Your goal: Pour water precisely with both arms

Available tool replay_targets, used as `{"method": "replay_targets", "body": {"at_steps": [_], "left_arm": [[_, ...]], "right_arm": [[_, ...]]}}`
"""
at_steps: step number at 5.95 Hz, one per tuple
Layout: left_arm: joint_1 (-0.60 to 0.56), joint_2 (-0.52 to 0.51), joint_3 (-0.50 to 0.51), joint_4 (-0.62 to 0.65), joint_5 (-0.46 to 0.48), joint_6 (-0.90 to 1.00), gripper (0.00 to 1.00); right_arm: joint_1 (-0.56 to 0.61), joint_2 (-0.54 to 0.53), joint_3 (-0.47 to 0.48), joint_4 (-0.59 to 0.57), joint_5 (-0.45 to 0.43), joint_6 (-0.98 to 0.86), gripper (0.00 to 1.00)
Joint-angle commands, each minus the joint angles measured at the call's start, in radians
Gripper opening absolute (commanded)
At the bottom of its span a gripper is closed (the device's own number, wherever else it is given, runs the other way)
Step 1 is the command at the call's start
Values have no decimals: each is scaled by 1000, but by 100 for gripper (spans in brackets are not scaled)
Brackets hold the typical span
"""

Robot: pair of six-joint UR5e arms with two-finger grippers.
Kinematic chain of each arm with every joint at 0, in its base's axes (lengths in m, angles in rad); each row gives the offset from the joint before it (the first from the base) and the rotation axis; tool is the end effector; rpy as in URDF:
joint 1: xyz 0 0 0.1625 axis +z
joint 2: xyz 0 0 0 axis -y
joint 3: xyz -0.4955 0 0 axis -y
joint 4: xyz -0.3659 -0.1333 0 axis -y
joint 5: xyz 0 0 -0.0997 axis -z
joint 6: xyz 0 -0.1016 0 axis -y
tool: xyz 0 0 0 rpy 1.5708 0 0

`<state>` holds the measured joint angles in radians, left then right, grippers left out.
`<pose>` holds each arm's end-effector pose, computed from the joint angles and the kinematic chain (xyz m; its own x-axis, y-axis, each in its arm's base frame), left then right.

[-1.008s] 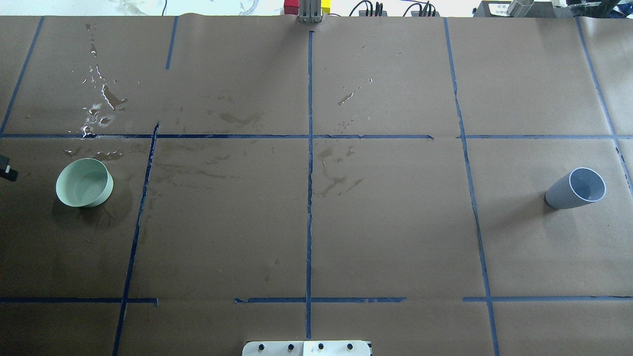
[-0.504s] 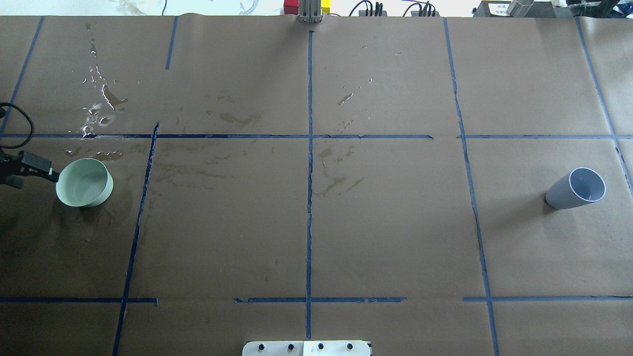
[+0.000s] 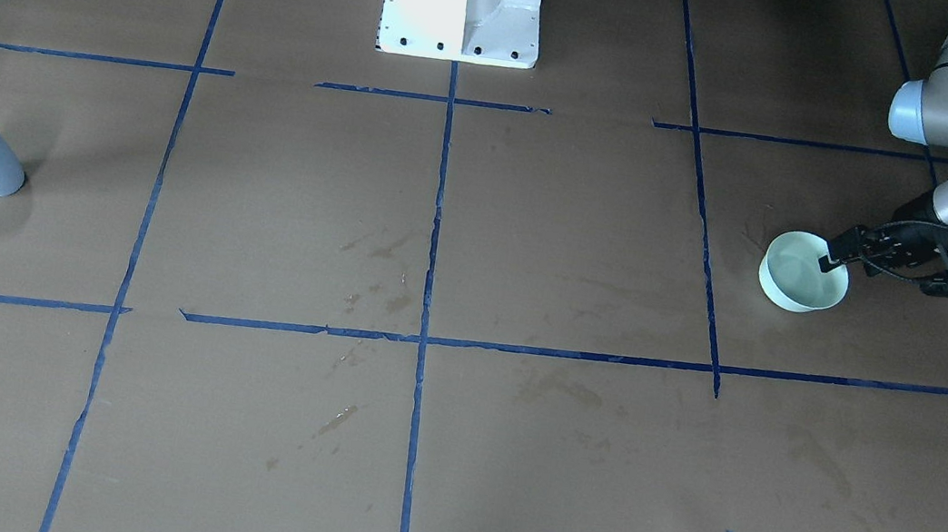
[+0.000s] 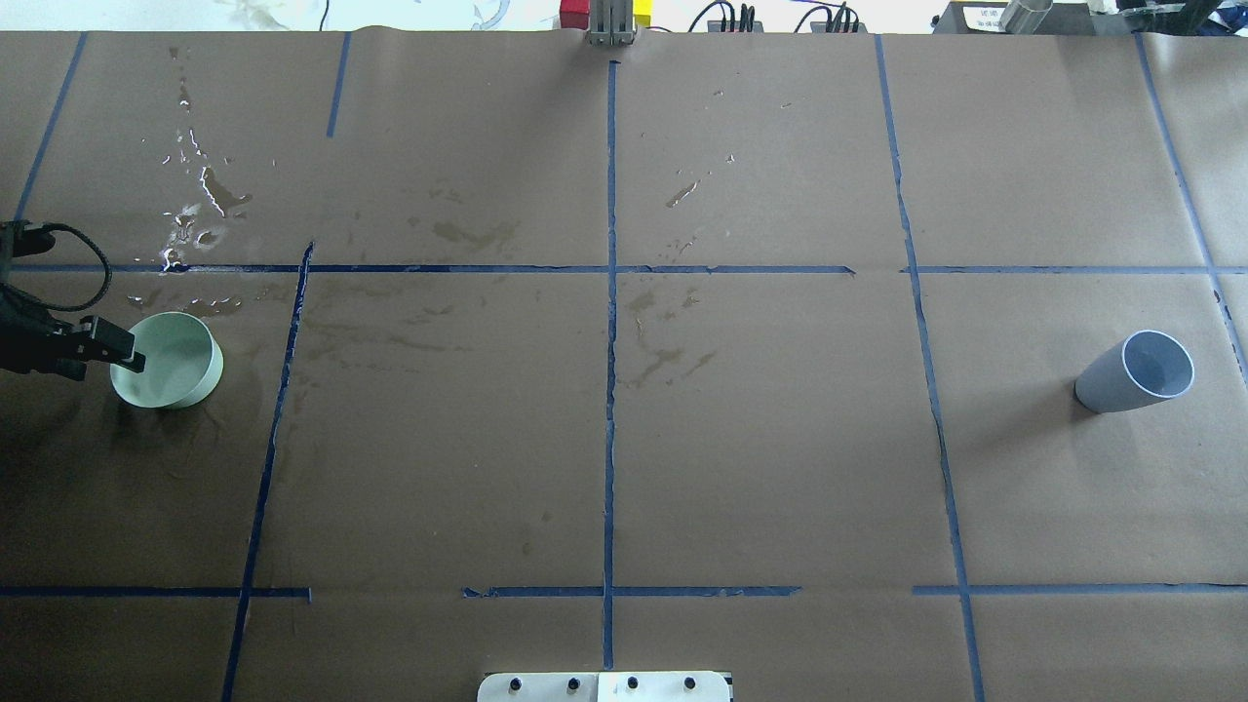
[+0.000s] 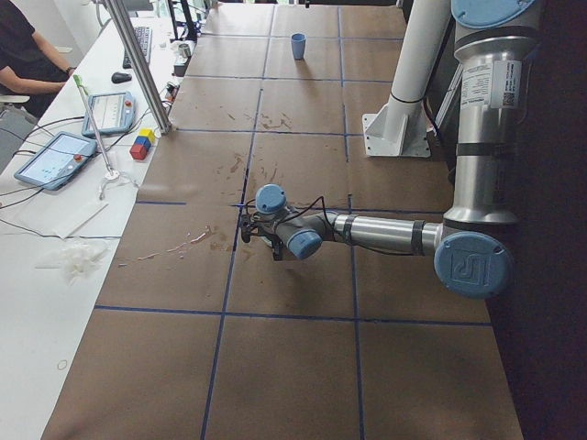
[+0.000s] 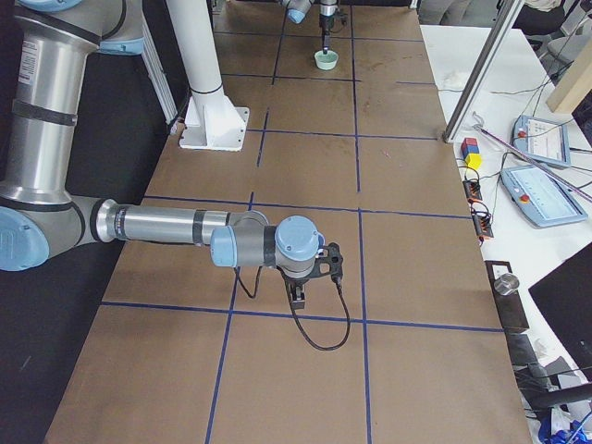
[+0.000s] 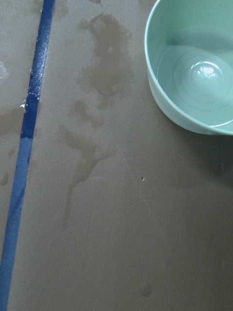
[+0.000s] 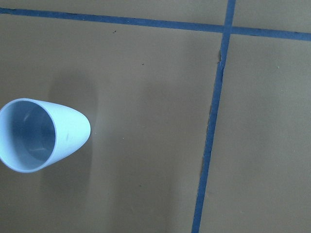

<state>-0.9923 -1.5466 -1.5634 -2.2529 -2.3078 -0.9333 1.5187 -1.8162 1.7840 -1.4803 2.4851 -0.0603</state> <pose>0.2073 -0.4363 0.6689 0.5862 -0.0916 -0.8050 0.0604 0.9958 -0.0693 0.0346 -0.3508 0.7110 0.6029 -0.1378 0.7858 0.0885 0.9904 0.1058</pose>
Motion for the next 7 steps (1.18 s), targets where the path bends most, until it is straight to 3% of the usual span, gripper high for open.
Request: {"method": "replay_targets", "body": {"at_steps": [1,3,5,7], "left_arm": [[6,-1,2,0,2,2,41],[11,-16,0,0,-2,-1,1],[11,-81,-42,9,-37,-15,0],[91,-255,-56,13,-22,-218,0]], "right_arm": [[0,2,0,2,0,-1,100],[0,3,0,2,0,-1,100],[0,8,3,2,0,0,100],[0,8,2,2,-2,-1,100]]}}
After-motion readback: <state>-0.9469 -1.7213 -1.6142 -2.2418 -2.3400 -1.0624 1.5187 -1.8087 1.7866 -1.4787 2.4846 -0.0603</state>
